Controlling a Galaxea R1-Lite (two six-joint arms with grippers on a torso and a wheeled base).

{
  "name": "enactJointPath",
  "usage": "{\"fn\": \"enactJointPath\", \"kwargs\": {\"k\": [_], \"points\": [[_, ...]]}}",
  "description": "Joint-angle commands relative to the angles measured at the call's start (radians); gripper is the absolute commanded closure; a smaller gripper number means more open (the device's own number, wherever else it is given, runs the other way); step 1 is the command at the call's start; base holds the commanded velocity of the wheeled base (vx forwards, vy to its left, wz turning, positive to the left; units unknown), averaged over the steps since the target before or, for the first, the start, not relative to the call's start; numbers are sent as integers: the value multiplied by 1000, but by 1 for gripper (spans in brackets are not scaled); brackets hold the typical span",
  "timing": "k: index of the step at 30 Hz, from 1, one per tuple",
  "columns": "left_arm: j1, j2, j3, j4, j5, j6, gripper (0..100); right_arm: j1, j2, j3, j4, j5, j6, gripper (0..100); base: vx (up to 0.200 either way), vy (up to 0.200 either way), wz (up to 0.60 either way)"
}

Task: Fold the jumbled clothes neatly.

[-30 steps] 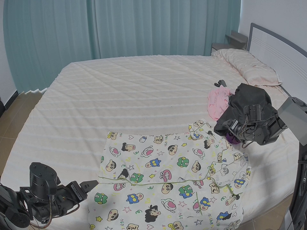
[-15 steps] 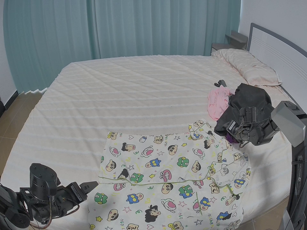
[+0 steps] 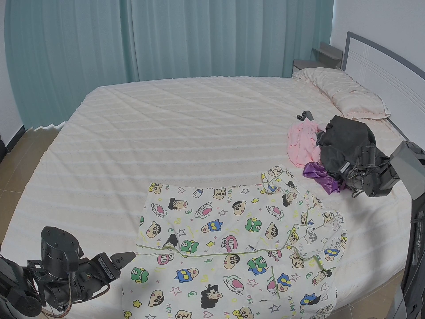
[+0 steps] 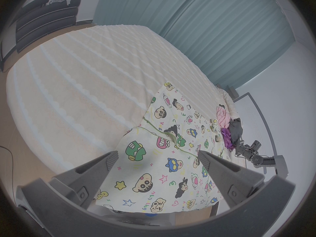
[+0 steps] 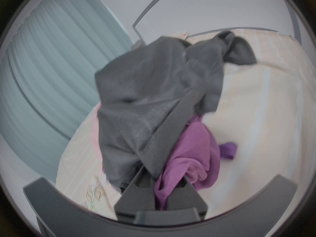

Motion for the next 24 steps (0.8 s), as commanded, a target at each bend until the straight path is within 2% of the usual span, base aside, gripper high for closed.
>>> {"fn": "enactJointPath", "kwargs": {"k": [1, 5, 8, 11, 14, 15, 20, 24], "points": [[2, 1, 1, -1, 1, -1, 0, -111, -40, -21, -30, -14, -1, 100, 0, 0, 0], [2, 1, -1, -1, 1, -1, 0, -163, -49, -29, -34, -15, -4, 100, 0, 0, 0], [2, 0, 1, -1, 1, -1, 0, -204, -45, -66, -116, -35, 2, 100, 0, 0, 0], [2, 1, 1, -1, 1, -1, 0, -217, -42, -57, -180, -69, -2, 100, 0, 0, 0], [0, 1, -1, -1, 1, -1, 0, -217, -35, -43, -166, -69, -11, 100, 0, 0, 0], [0, 1, 1, -1, 1, -1, 0, -217, -35, -28, -129, -60, -24, 0, 0, 0, 0], [2, 1, 5, -1, -1, -1, 0, -217, -48, -3, 47, -52, -102, 0, 0, 0, 0], [2, 3, 5, -2, -1, -1, 0, -212, -123, 71, 68, -46, -174, 0, 0, 0, 0]]}}
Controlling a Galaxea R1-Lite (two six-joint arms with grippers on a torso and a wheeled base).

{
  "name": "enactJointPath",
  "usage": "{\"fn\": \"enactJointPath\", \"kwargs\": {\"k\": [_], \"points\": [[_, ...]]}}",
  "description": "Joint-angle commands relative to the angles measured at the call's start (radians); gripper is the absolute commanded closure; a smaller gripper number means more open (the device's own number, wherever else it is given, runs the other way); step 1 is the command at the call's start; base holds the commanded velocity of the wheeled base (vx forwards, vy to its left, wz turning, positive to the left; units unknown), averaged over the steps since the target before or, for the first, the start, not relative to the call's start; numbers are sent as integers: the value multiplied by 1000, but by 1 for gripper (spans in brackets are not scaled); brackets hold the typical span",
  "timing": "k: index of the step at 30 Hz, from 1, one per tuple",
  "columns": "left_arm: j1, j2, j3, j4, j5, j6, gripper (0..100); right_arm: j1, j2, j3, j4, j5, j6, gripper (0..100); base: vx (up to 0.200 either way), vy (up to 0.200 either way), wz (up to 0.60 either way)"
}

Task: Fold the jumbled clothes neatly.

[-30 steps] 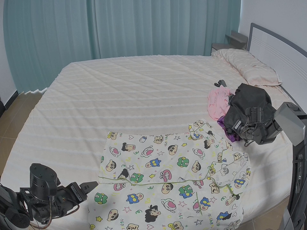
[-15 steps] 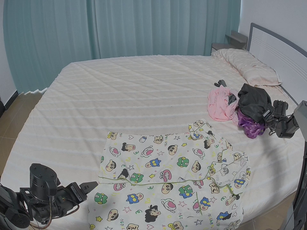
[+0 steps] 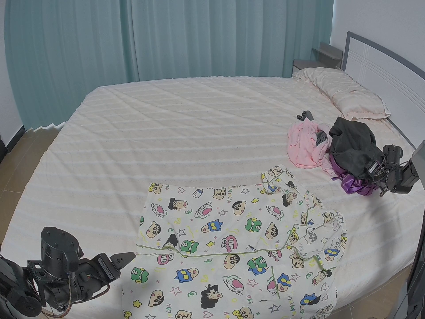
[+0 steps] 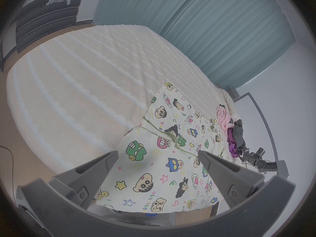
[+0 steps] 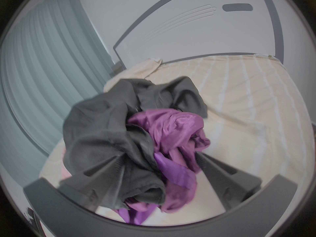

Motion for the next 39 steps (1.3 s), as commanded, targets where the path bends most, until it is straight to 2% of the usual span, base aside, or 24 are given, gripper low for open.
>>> {"fn": "enactJointPath", "kwargs": {"k": [1, 5, 10, 14, 21, 26, 33, 39], "points": [[0, 3, 3, -1, -1, 0, 0, 5, -86, 79, 22, 10, -62, 0, 0, 0, 0], [0, 3, 3, -1, -1, 0, 0, 44, -221, 156, 72, 47, -96, 0, 0, 0, 0], [0, 1, 5, -1, -1, 0, 0, 109, -358, 188, 192, 48, -97, 0, 0, 0, 0], [0, 3, 3, -1, -1, 0, 0, 201, -432, 193, 250, 67, -96, 0, 0, 0, 0], [0, -2, 8, 0, 1, 0, 0, 317, -316, 168, 232, 90, -80, 0, 0, 0, 0], [0, 0, 12, -1, -1, 0, 0, 380, -204, 161, 184, 200, -76, 0, 0, 0, 0], [-6, 0, 15, 0, -1, -2, 0, 411, -146, 119, 186, 267, -148, 0, 0, 0, 0], [-6, 1, 17, 0, -1, -2, 0, 414, -91, 56, 184, 290, -152, 0, 0, 0, 0]]}}
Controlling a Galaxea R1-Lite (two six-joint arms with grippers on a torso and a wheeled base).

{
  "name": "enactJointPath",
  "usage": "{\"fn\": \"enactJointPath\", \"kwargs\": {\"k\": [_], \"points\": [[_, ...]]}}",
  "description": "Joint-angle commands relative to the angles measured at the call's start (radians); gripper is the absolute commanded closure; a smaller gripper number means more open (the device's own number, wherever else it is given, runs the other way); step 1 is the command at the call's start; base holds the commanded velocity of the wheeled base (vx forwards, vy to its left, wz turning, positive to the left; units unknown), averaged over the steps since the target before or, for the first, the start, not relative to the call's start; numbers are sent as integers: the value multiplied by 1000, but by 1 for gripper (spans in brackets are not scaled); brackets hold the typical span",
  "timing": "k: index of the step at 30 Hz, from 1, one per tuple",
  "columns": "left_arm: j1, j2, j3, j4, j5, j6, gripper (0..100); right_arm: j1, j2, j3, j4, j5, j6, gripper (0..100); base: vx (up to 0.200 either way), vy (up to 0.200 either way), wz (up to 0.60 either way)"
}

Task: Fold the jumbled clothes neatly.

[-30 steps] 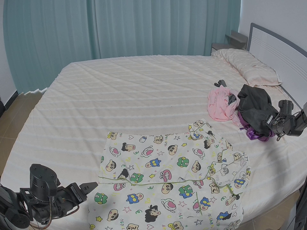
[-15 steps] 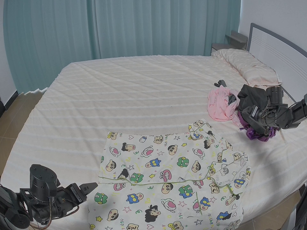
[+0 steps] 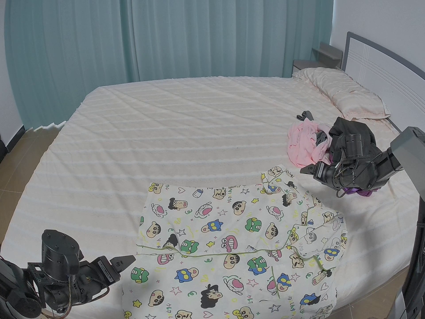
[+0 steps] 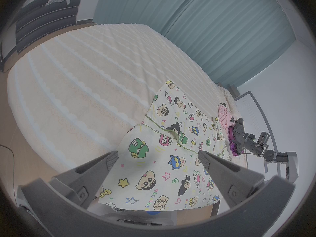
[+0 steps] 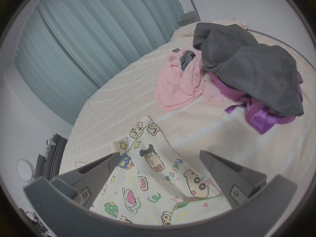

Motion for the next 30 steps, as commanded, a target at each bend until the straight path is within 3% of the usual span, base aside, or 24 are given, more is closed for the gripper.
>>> {"fn": "enactJointPath", "kwargs": {"k": [1, 27, 28, 30], "points": [[0, 1, 2, 0, 1, 0, 0, 6, 66, -41, 1, 7, -1, 0, 0, 0, 0], [-8, 3, 2, 0, 1, -6, 0, 41, 241, -191, 2, 12, 12, 0, 0, 0, 0], [-10, 3, 4, 0, 1, -6, 0, 39, 247, -202, 4, 10, 14, 100, 0, 0, 0], [-10, 3, 4, 0, 1, -6, 0, 38, 249, -202, -2, 10, 14, 100, 0, 0, 0]]}}
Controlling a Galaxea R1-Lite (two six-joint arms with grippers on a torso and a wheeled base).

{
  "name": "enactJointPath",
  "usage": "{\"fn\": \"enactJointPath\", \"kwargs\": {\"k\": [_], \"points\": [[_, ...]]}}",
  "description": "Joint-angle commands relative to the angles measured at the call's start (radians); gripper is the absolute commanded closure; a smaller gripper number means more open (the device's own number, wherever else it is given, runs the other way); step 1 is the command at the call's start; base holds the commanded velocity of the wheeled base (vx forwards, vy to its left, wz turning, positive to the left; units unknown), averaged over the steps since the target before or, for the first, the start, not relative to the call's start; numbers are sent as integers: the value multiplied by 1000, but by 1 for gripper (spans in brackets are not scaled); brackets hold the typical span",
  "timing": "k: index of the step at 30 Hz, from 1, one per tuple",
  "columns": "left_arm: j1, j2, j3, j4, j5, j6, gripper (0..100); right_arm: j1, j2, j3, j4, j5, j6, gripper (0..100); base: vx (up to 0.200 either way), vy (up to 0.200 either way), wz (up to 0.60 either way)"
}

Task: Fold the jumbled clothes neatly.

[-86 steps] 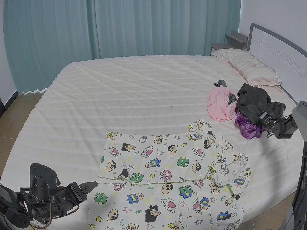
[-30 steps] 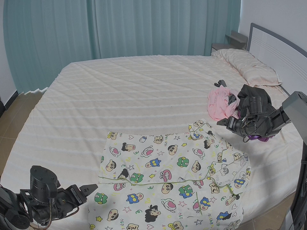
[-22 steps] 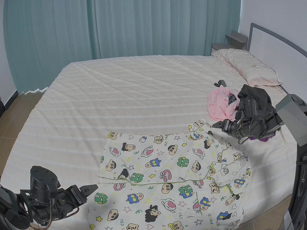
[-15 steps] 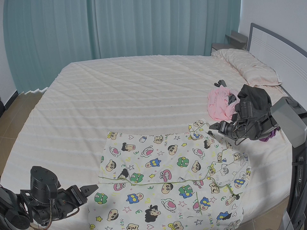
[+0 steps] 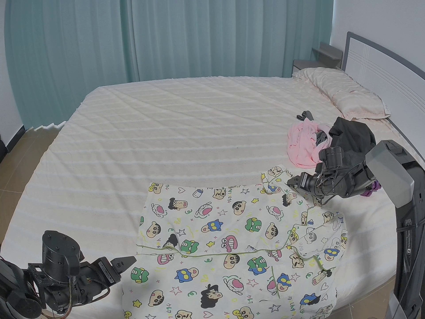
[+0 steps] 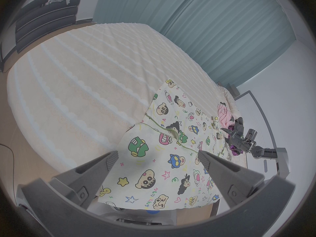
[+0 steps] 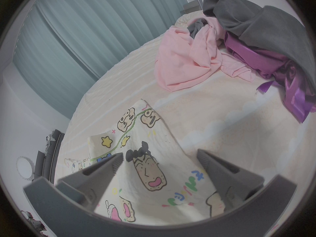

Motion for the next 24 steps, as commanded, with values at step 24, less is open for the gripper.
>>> {"fn": "enactJointPath", "kwargs": {"k": [24], "points": [[1, 1, 3, -1, 2, 1, 0, -88, -39, 24, -3, -9, 62, 100, 0, 0, 0]]}}
